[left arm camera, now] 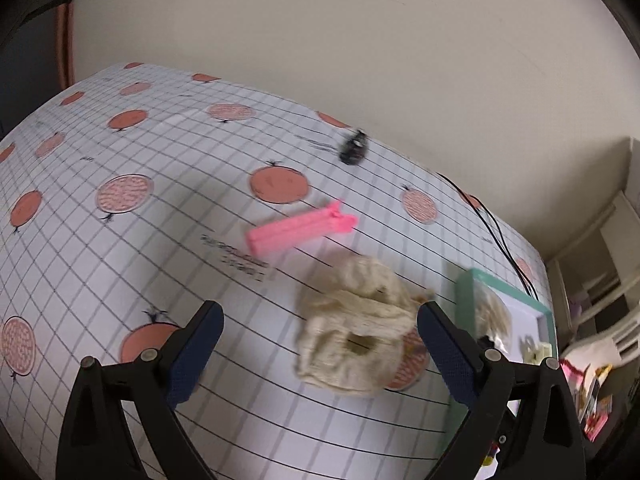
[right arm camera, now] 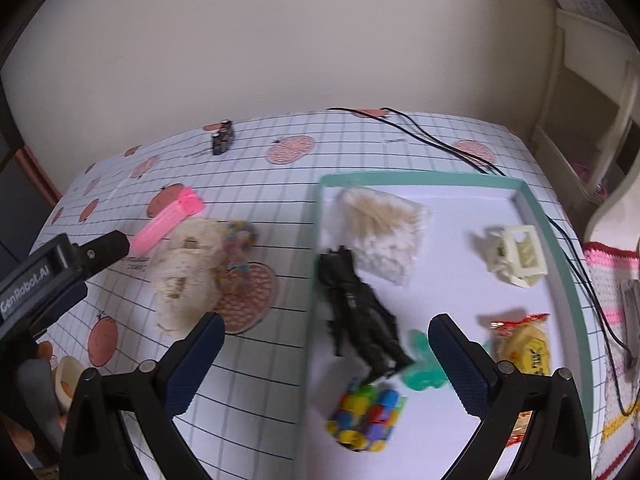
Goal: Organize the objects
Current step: 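Move both grippers back toward the lace cloth and beaded bracelet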
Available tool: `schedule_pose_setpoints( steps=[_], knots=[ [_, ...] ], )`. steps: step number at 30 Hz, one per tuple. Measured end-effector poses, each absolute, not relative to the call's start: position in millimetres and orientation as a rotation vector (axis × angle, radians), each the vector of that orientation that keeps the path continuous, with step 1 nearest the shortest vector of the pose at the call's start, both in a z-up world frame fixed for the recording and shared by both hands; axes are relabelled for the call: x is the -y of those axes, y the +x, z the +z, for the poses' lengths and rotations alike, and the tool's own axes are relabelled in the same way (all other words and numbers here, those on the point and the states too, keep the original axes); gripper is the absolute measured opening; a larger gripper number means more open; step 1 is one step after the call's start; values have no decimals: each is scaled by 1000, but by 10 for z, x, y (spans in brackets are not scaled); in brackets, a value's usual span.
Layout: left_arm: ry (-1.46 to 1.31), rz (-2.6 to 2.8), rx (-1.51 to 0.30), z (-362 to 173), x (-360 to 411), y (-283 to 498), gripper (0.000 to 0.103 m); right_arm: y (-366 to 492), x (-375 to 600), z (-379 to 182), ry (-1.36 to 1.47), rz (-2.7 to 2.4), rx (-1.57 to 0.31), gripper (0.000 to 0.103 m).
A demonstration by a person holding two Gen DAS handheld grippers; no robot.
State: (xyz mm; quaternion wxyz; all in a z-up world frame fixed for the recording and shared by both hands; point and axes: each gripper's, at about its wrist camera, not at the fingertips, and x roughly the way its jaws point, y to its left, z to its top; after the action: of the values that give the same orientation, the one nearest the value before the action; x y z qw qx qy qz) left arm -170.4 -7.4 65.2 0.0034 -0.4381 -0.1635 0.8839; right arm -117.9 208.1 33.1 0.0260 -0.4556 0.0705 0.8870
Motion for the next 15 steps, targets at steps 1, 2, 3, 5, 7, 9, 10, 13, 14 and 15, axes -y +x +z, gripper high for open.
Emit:
schedule_pose_setpoints(
  steps=[1,2,3,5,7,9,10,13,14,15],
  knots=[
    [-1376,2774,521,651,112,-1707,98,-1179,-2053,337,-1409,2746,-218,103],
    [-1379,2776,530,651,152,-1714,98,-1186,-2023,342,-1410,2749,-218,103],
    [-1381,2777,540,645,188,-1721,98,-1194,-1993,348,-1410,2753,-222,103],
    [-1387,2775,555,631,238,-1731,98,-1221,-1944,353,-1411,2761,-230,103],
    [-1394,2772,547,609,249,-1749,98,-1245,-1892,357,-1407,2769,-228,103],
    [-1398,2774,527,597,239,-1758,98,-1271,-1861,365,-1398,2774,-225,103],
    [-1397,2776,517,588,235,-1764,98,-1281,-1844,374,-1384,2778,-221,103],
    [-1377,2782,500,577,231,-1790,98,-1307,-1818,389,-1362,2785,-222,103],
    [-1376,2779,497,571,235,-1806,98,-1319,-1815,393,-1359,2788,-228,103],
    [-1375,2778,494,577,229,-1805,98,-1333,-1818,400,-1357,2788,-231,103]
  ],
)
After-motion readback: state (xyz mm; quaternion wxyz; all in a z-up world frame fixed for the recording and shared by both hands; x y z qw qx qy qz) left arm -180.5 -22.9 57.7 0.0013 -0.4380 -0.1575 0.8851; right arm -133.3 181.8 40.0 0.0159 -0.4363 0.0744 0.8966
